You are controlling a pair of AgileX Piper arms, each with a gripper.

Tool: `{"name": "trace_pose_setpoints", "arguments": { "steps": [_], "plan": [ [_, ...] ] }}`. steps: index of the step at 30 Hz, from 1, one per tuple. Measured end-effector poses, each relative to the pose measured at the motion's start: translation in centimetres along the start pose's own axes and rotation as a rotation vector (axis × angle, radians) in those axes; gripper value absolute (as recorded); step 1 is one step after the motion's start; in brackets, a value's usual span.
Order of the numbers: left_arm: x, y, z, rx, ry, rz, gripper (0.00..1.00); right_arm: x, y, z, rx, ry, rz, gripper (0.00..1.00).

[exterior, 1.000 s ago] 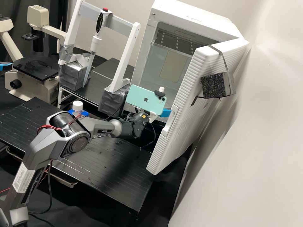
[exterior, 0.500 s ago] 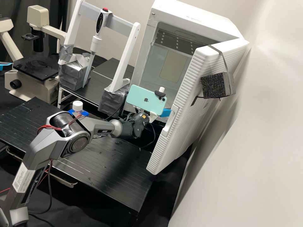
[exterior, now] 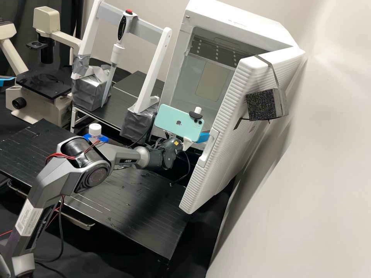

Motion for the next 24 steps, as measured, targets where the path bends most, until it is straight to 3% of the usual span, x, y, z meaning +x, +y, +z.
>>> {"name": "trace_pose_setpoints", "arguments": {
  "steps": [16,24],
  "plan": [
    [0.0,0.0,0.0,0.0,0.0,0.0,1.0,-0.03,-0.04,-0.2,0.001,0.028,0.004,0.0],
    [0.0,0.0,0.0,0.0,0.0,0.0,1.0,-0.85,-0.47,-0.23,0.022,0.042,0.0,0.0]
  ]
}}
